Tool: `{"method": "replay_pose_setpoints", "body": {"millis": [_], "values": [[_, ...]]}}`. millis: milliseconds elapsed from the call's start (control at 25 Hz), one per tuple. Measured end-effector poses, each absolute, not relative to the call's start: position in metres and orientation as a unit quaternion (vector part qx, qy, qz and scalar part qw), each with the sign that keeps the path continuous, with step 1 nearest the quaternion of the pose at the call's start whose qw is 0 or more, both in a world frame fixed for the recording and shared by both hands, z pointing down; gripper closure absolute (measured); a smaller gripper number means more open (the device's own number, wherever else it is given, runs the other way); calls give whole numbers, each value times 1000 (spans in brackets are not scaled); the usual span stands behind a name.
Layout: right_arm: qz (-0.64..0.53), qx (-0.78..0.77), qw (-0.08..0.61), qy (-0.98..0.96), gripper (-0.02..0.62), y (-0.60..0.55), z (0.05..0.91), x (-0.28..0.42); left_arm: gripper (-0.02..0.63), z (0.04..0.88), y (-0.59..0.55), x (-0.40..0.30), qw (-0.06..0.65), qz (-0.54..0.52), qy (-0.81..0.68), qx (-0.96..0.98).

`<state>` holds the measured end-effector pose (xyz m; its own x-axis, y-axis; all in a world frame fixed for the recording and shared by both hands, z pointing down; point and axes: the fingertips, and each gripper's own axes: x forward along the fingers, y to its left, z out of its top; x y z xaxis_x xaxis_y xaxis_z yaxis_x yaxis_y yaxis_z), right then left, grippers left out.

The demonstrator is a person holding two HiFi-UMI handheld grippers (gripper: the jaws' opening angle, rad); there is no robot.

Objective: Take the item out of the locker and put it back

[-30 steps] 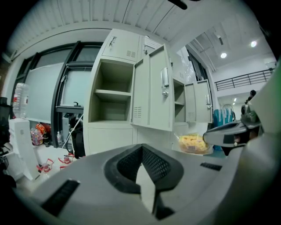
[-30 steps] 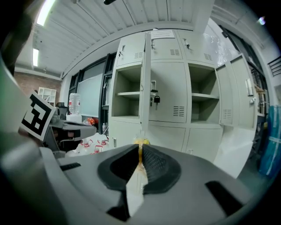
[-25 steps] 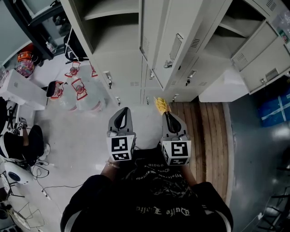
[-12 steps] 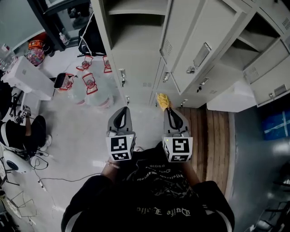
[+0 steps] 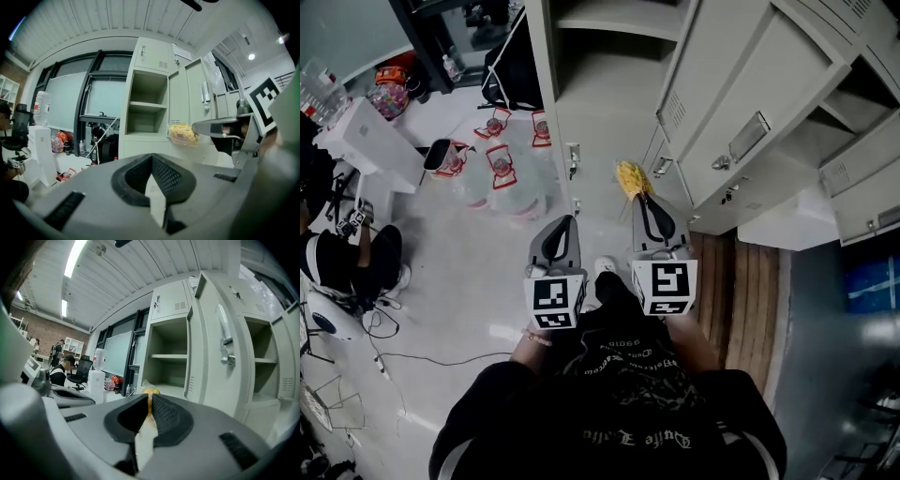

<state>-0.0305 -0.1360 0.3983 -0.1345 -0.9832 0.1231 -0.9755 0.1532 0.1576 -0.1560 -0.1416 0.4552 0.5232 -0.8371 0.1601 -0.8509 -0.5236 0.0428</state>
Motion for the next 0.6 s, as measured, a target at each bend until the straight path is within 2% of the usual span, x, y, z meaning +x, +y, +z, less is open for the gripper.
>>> {"method": "replay_pose_setpoints", "body": {"millis": [600], "values": [[-56, 626, 101, -771, 571, -247, 379, -40, 600, 453, -204, -190, 61, 66, -544, 835]]}}
